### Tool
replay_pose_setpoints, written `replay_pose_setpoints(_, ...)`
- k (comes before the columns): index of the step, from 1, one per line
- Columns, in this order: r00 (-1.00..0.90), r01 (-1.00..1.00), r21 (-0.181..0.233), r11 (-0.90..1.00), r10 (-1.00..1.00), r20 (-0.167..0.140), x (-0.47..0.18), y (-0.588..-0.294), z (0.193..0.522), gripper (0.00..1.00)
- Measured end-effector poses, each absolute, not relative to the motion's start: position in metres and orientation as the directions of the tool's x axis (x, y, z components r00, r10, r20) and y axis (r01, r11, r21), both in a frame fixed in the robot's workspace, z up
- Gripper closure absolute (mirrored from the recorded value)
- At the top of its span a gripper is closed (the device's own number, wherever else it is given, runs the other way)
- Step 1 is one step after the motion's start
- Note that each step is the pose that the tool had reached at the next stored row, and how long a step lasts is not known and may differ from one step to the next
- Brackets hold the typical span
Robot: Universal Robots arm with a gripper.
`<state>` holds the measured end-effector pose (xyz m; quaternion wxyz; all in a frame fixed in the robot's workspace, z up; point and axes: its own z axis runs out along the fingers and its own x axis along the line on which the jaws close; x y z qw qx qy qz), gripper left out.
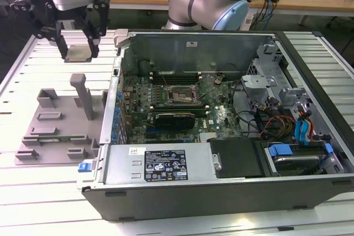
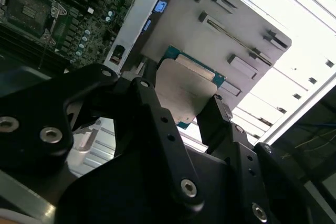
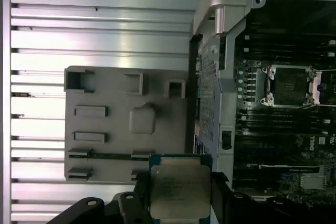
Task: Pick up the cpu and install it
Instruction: 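Pick up the cpu and move it towards the insertion slot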
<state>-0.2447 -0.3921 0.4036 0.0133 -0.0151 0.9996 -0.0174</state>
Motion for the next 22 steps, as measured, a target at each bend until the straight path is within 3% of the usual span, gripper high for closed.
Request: replay_pose_setpoints(22,-0.999,-0.030,-0.035,0.999,-0.031,-0.020,-0.161,-0.392,0.404,0.45)
